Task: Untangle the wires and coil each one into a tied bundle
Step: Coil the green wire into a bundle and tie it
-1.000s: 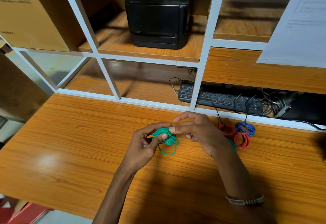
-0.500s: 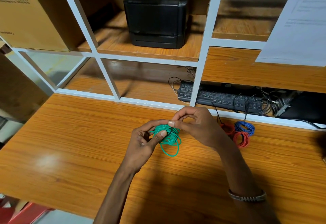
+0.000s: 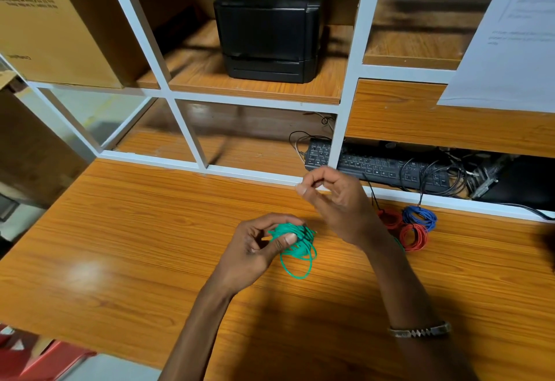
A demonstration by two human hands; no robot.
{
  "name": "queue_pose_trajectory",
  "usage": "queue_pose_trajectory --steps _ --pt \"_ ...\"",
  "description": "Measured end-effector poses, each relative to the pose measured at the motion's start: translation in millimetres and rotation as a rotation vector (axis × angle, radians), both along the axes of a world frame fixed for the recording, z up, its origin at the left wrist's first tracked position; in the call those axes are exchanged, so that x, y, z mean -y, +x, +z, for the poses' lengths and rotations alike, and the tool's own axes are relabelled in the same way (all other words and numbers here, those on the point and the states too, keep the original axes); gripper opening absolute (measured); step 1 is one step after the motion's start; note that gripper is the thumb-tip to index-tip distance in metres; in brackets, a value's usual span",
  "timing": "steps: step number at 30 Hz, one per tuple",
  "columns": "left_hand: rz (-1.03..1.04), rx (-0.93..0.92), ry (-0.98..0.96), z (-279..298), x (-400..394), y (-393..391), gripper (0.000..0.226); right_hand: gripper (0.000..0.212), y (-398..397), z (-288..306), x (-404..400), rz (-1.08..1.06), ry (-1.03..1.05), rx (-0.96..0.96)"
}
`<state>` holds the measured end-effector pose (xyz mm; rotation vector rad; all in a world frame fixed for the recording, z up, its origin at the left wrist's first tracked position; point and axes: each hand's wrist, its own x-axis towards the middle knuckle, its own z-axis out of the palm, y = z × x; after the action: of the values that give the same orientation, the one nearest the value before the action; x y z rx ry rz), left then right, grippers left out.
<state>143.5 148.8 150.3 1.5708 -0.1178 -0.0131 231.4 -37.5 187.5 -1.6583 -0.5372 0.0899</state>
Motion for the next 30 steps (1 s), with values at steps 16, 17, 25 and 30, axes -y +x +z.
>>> queue_pose_trajectory --steps 16,17,25,30 --pt "0.189 -0.071 -0.243 6.8 12.4 -0.3 0.024 0.008 4.2 1.5 10.8 0.120 -0.098 -0.078" --pt "0.179 -0.070 -0.241 7.5 13.1 -1.1 0.024 0.007 4.5 0.9 11.1 0.123 -0.111 -0.064" --pt "0.084 -0.072 -0.175 15.3 2.3 1.8 0.027 0.005 2.6 -6.2 2.9 0.055 -0.079 0.030" --pt "0.046 -0.036 -0.141 26.1 -5.9 12.9 0.026 0.002 -5.5 -1.5 -11.1 -0.092 -0.004 0.072"
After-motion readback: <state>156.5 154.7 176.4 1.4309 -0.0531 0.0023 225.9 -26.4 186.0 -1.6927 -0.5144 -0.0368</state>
